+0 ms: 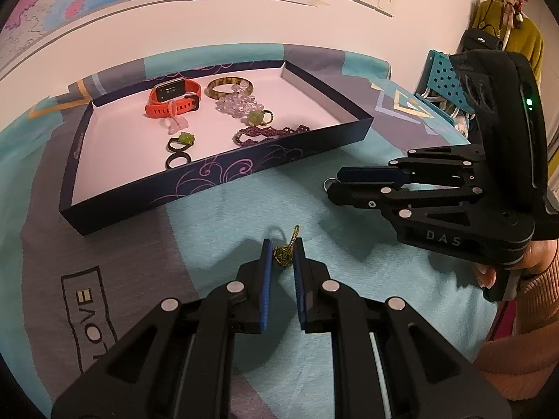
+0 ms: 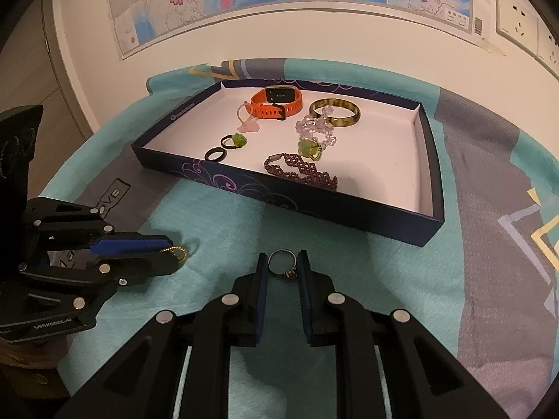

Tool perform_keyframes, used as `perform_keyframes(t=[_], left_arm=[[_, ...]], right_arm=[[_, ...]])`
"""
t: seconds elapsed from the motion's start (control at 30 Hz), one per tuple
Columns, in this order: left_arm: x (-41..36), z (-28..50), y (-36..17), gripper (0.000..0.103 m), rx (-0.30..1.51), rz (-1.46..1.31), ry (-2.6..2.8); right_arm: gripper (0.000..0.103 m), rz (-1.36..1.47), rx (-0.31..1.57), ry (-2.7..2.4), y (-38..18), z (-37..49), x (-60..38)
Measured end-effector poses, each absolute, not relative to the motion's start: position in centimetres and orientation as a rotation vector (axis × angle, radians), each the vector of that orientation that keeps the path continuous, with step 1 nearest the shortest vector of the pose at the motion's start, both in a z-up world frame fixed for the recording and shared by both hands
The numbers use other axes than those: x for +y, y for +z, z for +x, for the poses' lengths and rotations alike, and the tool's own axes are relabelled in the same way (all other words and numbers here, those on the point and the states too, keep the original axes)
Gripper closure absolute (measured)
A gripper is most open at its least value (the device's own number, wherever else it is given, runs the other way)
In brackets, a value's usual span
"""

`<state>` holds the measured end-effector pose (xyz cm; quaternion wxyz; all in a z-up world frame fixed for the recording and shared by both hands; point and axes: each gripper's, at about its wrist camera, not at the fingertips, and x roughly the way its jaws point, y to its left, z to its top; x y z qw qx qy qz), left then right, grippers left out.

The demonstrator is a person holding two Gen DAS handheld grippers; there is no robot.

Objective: Organize jewelry
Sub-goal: 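Grasp the gold pendant with the left tool while the right tool grasps the silver ring, then carry the gold pendant over the box with the left tool while the right tool carries the ring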

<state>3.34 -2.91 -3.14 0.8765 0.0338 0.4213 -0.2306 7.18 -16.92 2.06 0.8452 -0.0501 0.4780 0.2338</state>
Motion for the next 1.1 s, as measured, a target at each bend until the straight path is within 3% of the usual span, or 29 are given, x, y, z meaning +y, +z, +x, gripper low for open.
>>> perform_keyframes(t=[1.1], left_arm=[[-1.6, 3.6, -0.8, 0.091, 0.822, 0.05, -0.44]], right_arm=[[0.088, -0.074, 0.932, 0.522, 4.7, 6.3, -16.8]])
